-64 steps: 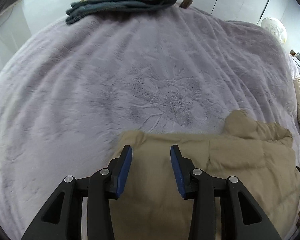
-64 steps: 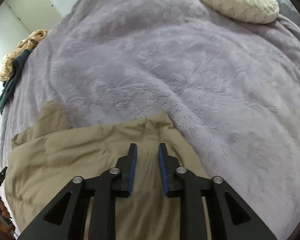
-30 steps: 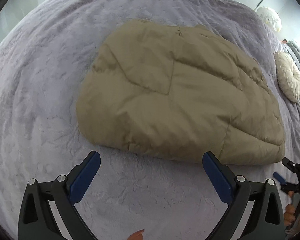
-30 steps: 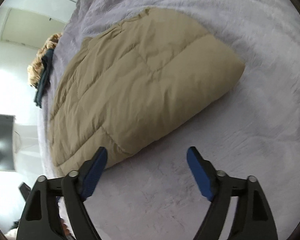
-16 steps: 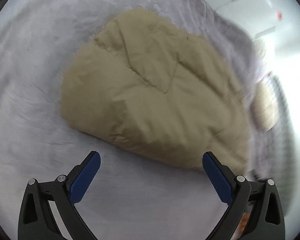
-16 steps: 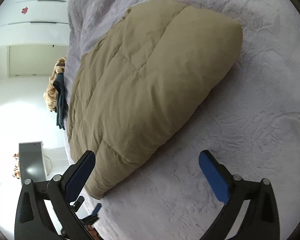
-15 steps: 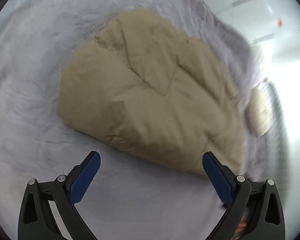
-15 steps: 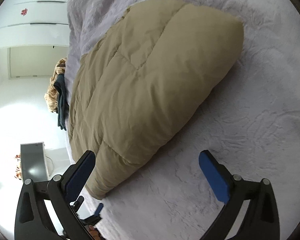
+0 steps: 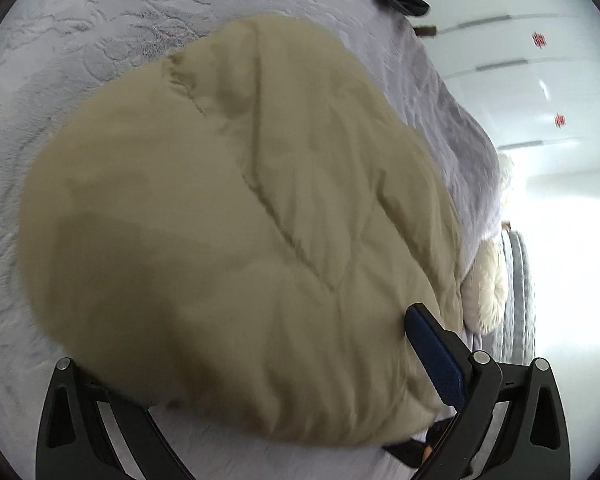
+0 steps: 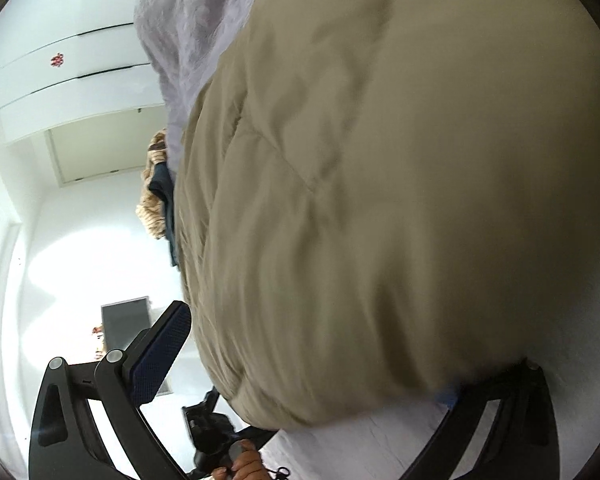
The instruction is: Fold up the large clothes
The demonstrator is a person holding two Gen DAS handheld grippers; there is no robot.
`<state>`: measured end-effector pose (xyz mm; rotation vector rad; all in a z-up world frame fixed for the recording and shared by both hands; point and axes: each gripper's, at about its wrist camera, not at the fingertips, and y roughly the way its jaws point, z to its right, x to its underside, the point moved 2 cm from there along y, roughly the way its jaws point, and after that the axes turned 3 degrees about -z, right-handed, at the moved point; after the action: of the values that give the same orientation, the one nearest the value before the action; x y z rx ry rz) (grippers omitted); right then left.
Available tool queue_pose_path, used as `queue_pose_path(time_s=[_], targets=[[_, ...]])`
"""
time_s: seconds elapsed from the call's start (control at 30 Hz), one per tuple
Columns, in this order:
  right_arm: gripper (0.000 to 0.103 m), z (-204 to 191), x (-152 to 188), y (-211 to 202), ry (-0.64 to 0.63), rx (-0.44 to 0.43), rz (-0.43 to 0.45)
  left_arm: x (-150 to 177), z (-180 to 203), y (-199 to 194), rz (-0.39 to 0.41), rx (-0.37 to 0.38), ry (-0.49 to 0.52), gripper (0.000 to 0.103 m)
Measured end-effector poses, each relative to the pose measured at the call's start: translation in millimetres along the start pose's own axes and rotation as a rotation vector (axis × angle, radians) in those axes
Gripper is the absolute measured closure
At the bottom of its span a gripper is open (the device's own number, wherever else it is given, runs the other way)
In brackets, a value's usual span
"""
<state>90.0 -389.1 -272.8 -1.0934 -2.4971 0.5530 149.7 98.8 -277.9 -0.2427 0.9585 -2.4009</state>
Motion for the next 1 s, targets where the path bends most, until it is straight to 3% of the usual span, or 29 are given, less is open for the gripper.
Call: queue_pose_path(time_s=[0.1, 0.17, 0.2, 0.23, 0.27, 0.33, 0.43, 0.5, 0.6, 0.83, 1.0], targets=[[0.000, 0, -8, 10, 0.008, -0.004, -0.001, -1, -4, 2, 0.029, -0.018, -0.031, 0.001], [0.001, 0, -10, 12, 0.020, -0.008, 0.001, -3, -7, -1, 0.060, -0.041, -0.051, 0.018], [0.003, 1, -9, 12, 0.024, -0.007, 0.000, -4, -9, -3, 0.066, -0.043, -0.060, 0.033], [0.008, 2, -9, 12, 0.030, 0.000, -0.002, -5, -11, -5, 0.075, -0.034, -0.071, 0.047], [0.014, 3, -8, 12, 0.037, 0.013, -0.003, -5, -13, -8, 0.081, -0.027, -0.077, 0.053], [0.039, 8, -9, 12, 0.056, 0.042, -0.014, -5, -11, -12, 0.090, -0.037, -0.058, 0.067], [0.062, 8, -9, 12, 0.059, 0.028, -0.022, 0, 9, -18, 0.116, -0.114, 0.076, 0.076], [0.070, 1, -6, 9, 0.029, 0.025, -0.018, 3, 22, -21, 0.131, -0.139, 0.143, 0.079], [0.076, -9, 1, 1, -0.002, -0.013, -0.024, 3, 29, -36, 0.137, -0.082, 0.164, 0.080], [0.077, -21, 35, -22, -0.083, -0.004, -0.047, 14, 36, -78, 0.118, 0.014, 0.219, 0.080], [0.077, -9, 61, -41, -0.078, -0.015, -0.067, 47, 11, -107, 0.081, 0.030, 0.215, 0.080]])
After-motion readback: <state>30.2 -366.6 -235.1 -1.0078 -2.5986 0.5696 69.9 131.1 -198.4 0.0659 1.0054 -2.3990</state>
